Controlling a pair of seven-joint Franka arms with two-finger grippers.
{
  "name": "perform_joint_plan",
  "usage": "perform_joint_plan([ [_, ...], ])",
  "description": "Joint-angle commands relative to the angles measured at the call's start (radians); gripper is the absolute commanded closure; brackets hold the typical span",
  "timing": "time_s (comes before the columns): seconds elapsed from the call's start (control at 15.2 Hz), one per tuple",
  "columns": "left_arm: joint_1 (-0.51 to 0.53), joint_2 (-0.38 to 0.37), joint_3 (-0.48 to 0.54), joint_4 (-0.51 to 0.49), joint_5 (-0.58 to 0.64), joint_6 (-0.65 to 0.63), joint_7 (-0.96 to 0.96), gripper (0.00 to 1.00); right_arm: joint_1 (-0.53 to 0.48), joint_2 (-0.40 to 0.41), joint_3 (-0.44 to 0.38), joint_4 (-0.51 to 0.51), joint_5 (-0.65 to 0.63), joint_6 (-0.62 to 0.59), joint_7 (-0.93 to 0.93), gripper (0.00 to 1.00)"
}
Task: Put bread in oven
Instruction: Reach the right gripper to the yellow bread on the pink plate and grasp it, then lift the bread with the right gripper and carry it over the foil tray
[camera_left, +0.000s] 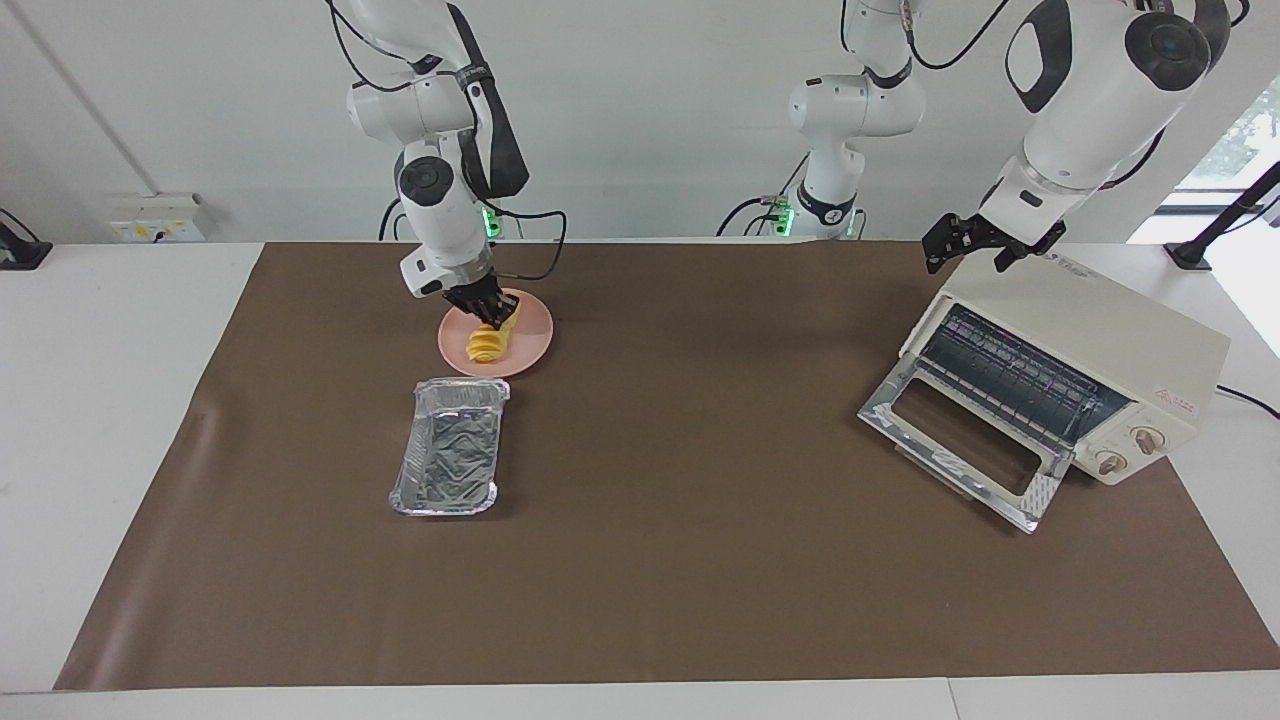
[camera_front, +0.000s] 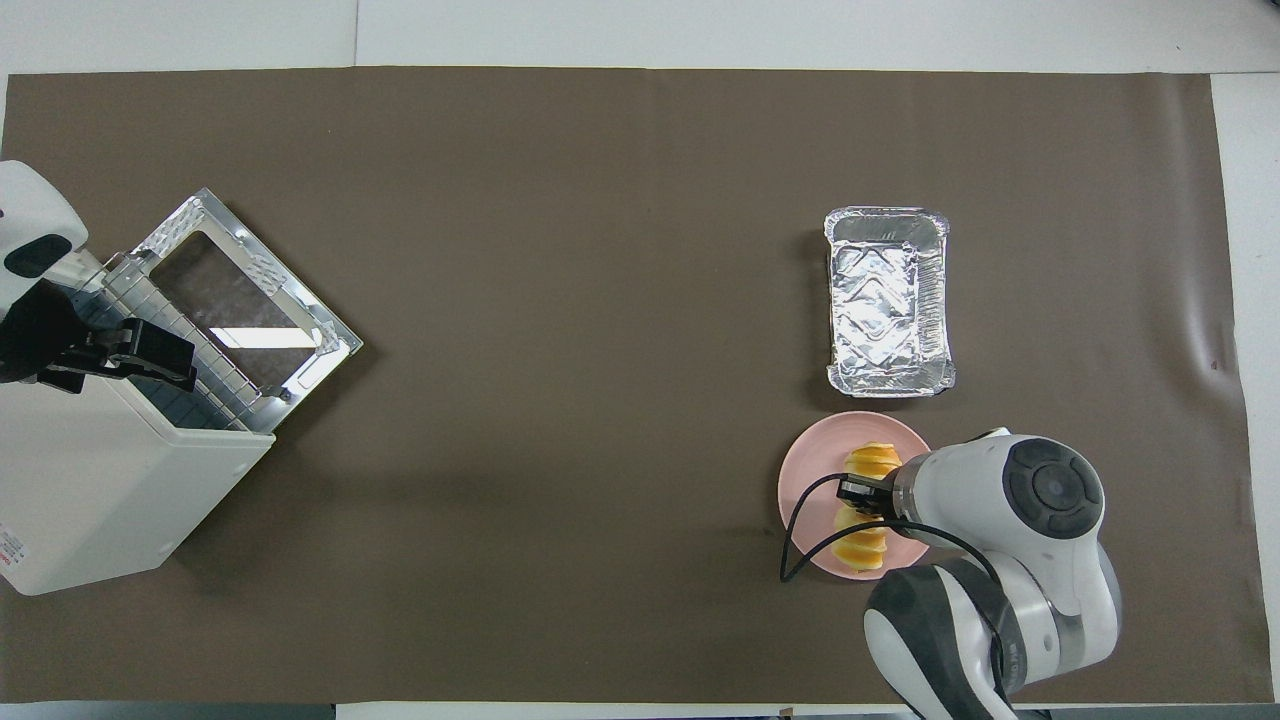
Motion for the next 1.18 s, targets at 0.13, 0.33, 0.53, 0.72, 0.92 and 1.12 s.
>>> perform_joint_plan([
  [0.13, 0.007, -0.007, -0.005, -0.002, 0.014, 0.010, 0.003, 0.00, -0.007, -0.018, -0.001, 0.238, 0.015, -0.249, 0.021, 1.00],
  [0.33, 0.007, -0.007, -0.005, -0.002, 0.014, 0.010, 0.003, 0.00, -0.062, 0.080, -0.006, 0.453, 0.014, -0.323, -0.065, 1.00],
  [0.53, 0.007, -0.007, -0.005, -0.002, 0.014, 0.010, 0.003, 0.00, -0.085, 0.225, -0.007, 0.652, -0.003, -0.327, -0.111, 1.00],
  [0.72, 0.007, -0.007, -0.005, -0.002, 0.014, 0.010, 0.003, 0.00, -0.113, 0.367, -0.007, 0.794, -0.035, -0.300, -0.215, 1.00],
  [0.92, 0.007, -0.007, -0.005, -0.002, 0.014, 0.010, 0.003, 0.00, -0.123, 0.447, -0.007, 0.799, -0.058, -0.214, -0.309, 1.00],
  [1.12, 0.007, -0.007, -0.005, -0.002, 0.014, 0.010, 0.003, 0.00, -0.136, 0.461, -0.007, 0.731, -0.060, -0.156, -0.400, 1.00],
])
